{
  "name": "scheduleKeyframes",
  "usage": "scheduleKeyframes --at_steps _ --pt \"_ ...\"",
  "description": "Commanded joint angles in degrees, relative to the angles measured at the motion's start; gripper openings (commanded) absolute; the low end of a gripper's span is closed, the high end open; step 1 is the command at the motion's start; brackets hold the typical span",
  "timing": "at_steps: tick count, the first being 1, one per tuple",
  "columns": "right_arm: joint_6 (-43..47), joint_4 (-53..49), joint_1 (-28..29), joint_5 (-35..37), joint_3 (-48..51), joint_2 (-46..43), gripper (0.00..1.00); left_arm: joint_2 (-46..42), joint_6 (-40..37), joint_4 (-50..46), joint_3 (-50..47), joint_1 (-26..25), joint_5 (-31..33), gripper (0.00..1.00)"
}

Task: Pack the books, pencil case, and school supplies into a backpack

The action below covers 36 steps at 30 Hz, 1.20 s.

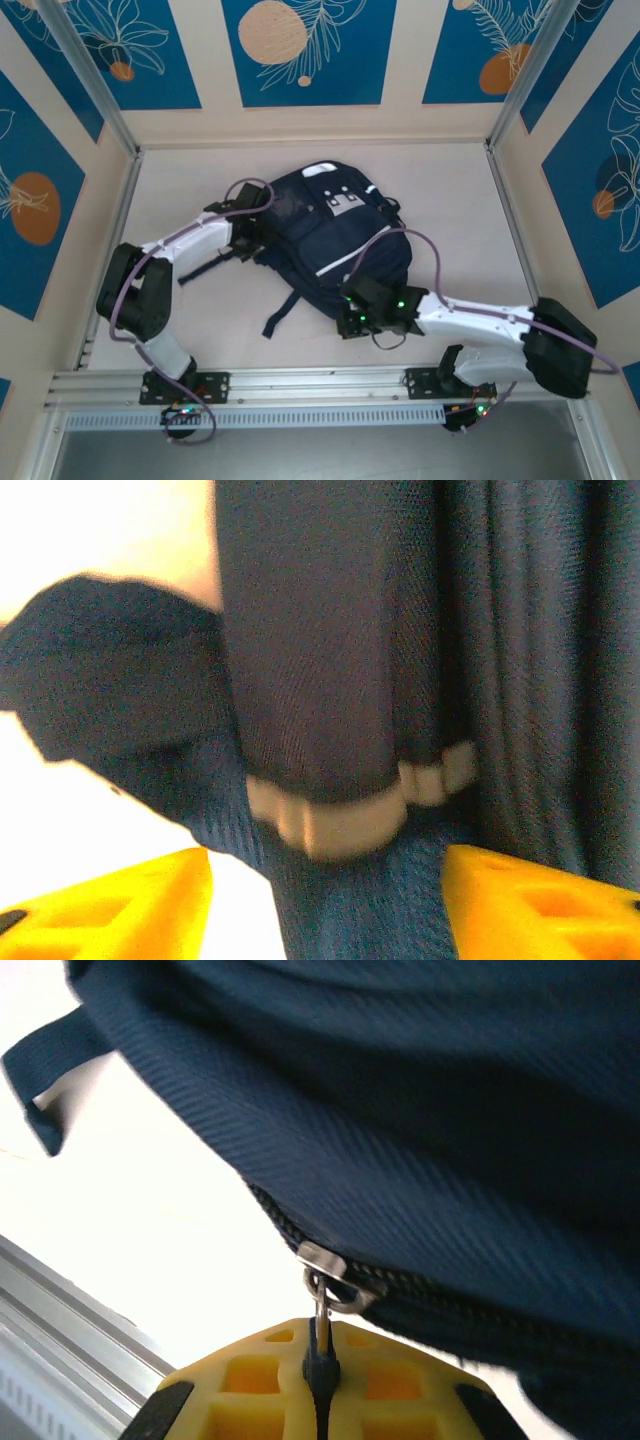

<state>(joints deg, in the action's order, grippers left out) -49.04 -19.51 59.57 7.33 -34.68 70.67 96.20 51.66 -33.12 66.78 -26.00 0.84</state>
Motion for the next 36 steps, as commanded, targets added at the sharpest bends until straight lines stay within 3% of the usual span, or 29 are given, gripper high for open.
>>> scheduleKeyframes --at_steps 1,6,13,25,29,36 --pt "2.14 8.83 1.42 -3.77 -5.79 7.63 0.00 -4.53 -0.47 0.29 1.29 0.25 1.67 0.71" --pt "1.67 13.93 1.43 -5.12 -14.03 18.82 0.00 -12.41 1.79 1.72 -8.77 0.10 -1.94 0.75" --pt "-0.09 18.94 1.03 -7.02 -16.79 22.99 0.00 -22.19 4.57 8.99 -22.63 -1.23 -5.88 0.71" --pt "-3.23 23.85 1.25 -9.22 -12.99 22.36 0.00 -15.57 4.68 19.30 -23.63 -4.19 -7.74 0.56" --pt "-3.96 24.70 1.24 -9.49 -12.01 22.30 0.00 -14.15 4.64 21.42 -23.90 -4.57 -7.11 0.43" --pt "-3.45 22.11 0.99 -8.80 -11.90 21.94 0.00 -12.97 3.32 20.13 -22.43 -4.59 -3.65 0.06"
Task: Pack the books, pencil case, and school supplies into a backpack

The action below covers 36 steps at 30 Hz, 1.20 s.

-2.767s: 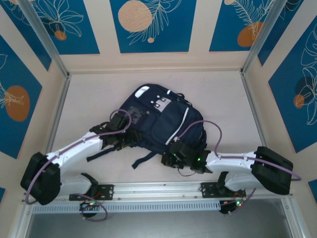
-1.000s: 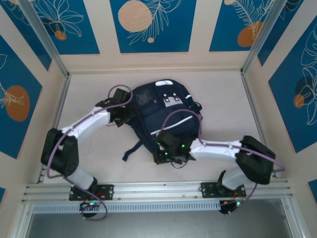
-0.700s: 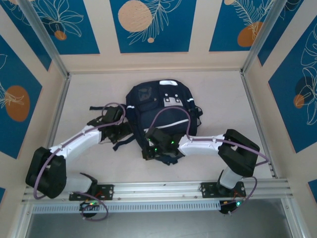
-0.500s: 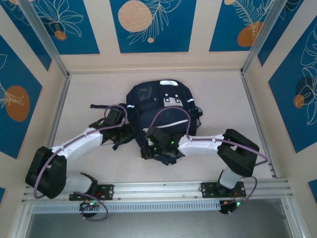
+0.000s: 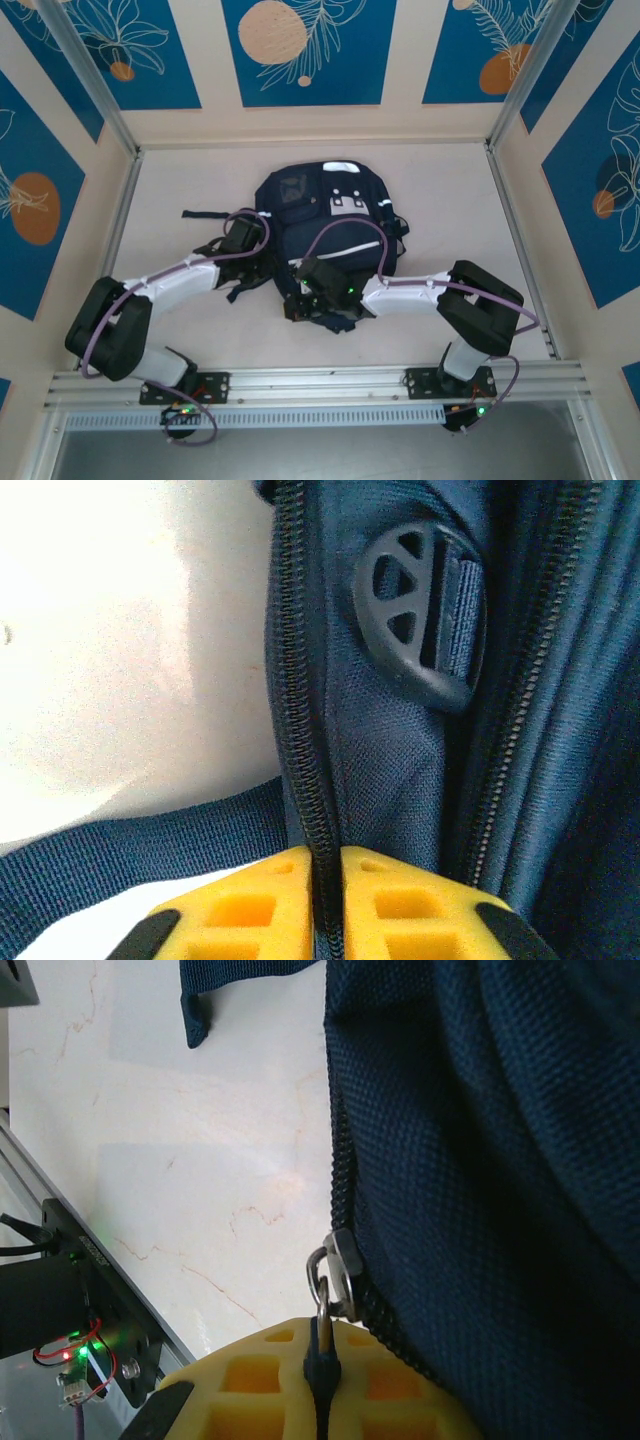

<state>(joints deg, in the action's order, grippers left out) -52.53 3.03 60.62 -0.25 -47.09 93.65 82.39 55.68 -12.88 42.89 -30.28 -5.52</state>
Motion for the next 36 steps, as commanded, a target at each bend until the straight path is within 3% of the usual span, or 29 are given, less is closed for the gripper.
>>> scheduleKeyframes --at_steps 1,9,15,27,33,34,36 --pt "0.15 -1.54 -0.06 -0.77 0.41 -1.20 0.00 0.92 -0.89 -0.39 1.72 -0.30 3.08 0.03" --pt "0.72 -13.79 0.02 1.13 0.44 -3.84 0.00 1.81 -2.36 -3.48 3.42 -0.17 6.45 0.00" --pt "0.50 -17.32 -0.45 0.34 5.47 -9.48 0.00 3.15 -3.04 -6.38 4.43 0.11 8.75 0.00" --pt "6.79 -26.89 -9.74 -4.97 13.56 -26.27 0.00 4.19 -3.38 -11.37 7.44 2.20 11.20 0.00" --pt "6.28 -17.48 -11.93 -9.49 15.42 -25.53 0.00 2.40 -5.06 -14.34 8.47 3.06 10.96 0.00" --pt "5.54 -14.99 -11.80 -10.03 15.17 -24.07 0.00 1.77 -5.02 -14.33 7.94 2.96 10.13 0.03" --pt "4.15 -9.77 -11.21 -11.08 13.88 -20.05 0.00 -0.09 -4.45 -14.56 6.38 2.87 7.65 0.20"
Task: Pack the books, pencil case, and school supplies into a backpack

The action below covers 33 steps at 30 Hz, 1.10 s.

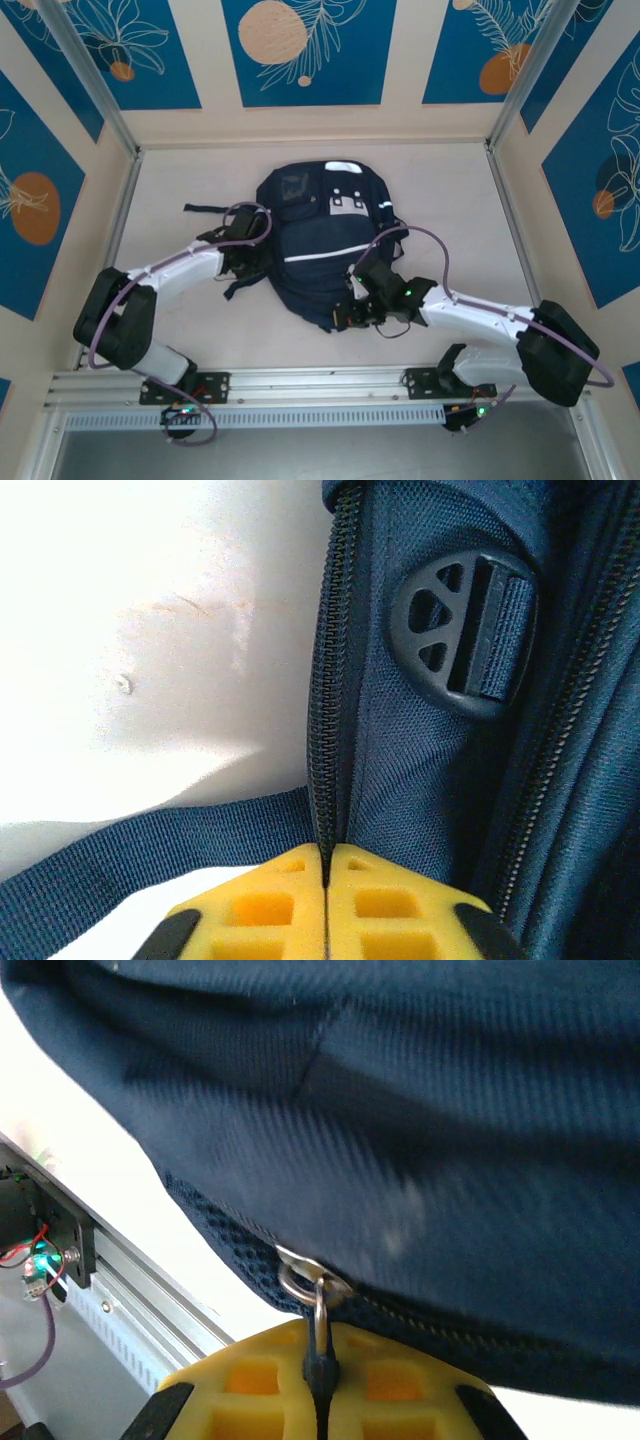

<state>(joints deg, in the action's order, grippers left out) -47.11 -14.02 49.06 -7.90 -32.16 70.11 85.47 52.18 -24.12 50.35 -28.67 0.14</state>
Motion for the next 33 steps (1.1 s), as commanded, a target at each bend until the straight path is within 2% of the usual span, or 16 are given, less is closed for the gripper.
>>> scheduleKeyframes --at_steps 1,3,6,11,15,23,28,33 --pt "-1.76 9.36 0.66 -3.77 -1.87 5.53 0.00 -4.13 -0.90 -3.35 -2.00 1.12 0.90 0.27" --pt "-2.70 13.79 1.49 -4.74 -3.66 9.95 0.00 -6.49 -0.02 -4.02 -3.76 0.50 -0.74 0.46" --pt "-3.76 18.81 2.88 -5.66 -6.82 16.12 0.00 -10.10 2.12 -5.51 -5.64 -0.51 -3.57 0.59" --pt "-4.27 20.63 5.14 -5.72 -13.69 24.65 0.00 -16.06 4.70 -8.32 -6.49 -4.69 -3.14 0.68" --pt "-5.18 21.78 6.63 -6.34 -17.04 28.49 0.00 -17.76 5.16 -9.06 -5.78 -5.07 -1.40 0.71" --pt "-5.70 21.05 7.80 -5.65 -18.07 29.04 0.00 -9.26 5.59 -6.93 -1.75 -5.06 -1.54 0.67" --pt "-5.06 18.98 8.41 -4.27 -18.04 28.61 0.00 -6.15 5.67 -6.12 -0.05 -5.06 0.90 0.56" --pt "-2.85 12.39 9.02 -1.16 -18.32 27.27 0.00 -4.03 4.31 -7.16 1.74 -4.76 4.19 0.43"
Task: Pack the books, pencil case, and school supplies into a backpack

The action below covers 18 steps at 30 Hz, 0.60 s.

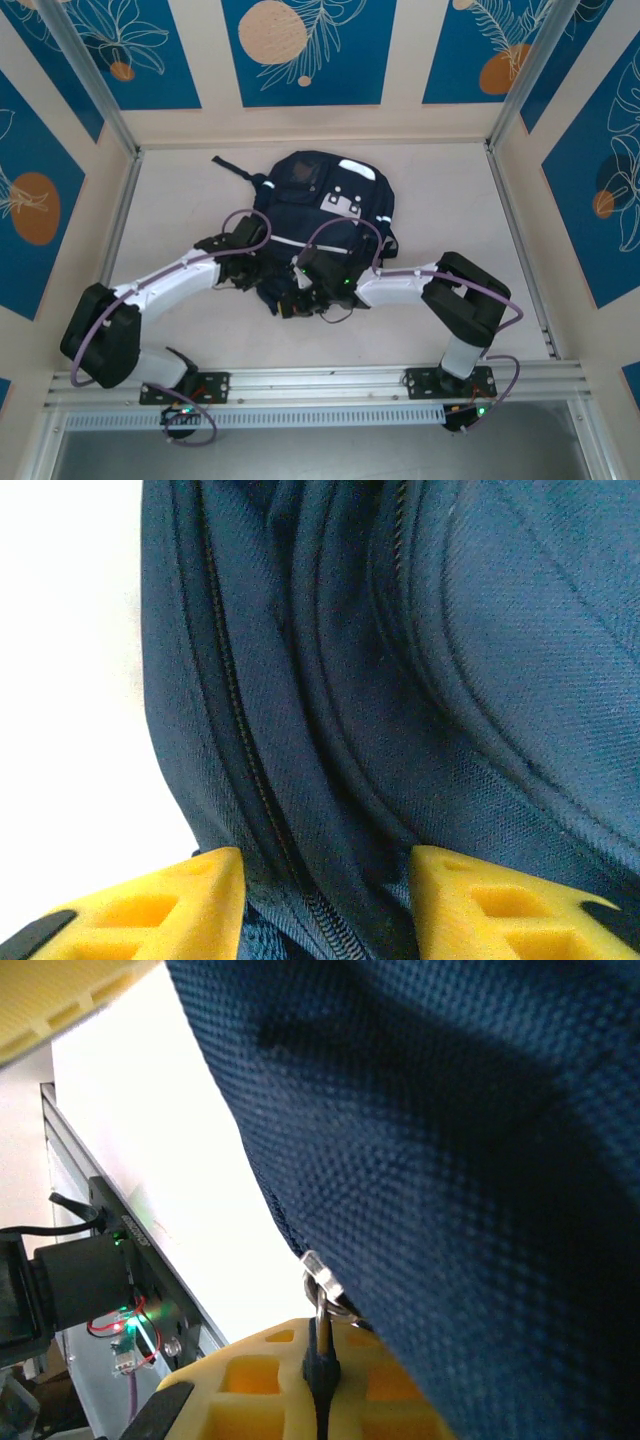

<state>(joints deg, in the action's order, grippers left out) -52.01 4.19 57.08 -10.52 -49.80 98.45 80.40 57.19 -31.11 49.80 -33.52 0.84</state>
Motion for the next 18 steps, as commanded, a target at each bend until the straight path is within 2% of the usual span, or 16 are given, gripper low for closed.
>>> scheduleKeyframes --at_steps 1,8,18 --pt "2.36 -6.83 1.00 1.91 -0.41 -1.52 0.00 1.31 -0.80 -0.22 2.35 0.25 3.70 0.42" --pt "3.65 -10.03 0.85 5.00 4.40 -6.94 0.00 3.65 -1.98 0.09 2.14 1.47 4.08 0.34" --pt "6.55 -13.89 -1.97 7.99 12.48 -14.11 0.00 4.77 -3.40 0.35 1.20 2.93 5.14 0.32"
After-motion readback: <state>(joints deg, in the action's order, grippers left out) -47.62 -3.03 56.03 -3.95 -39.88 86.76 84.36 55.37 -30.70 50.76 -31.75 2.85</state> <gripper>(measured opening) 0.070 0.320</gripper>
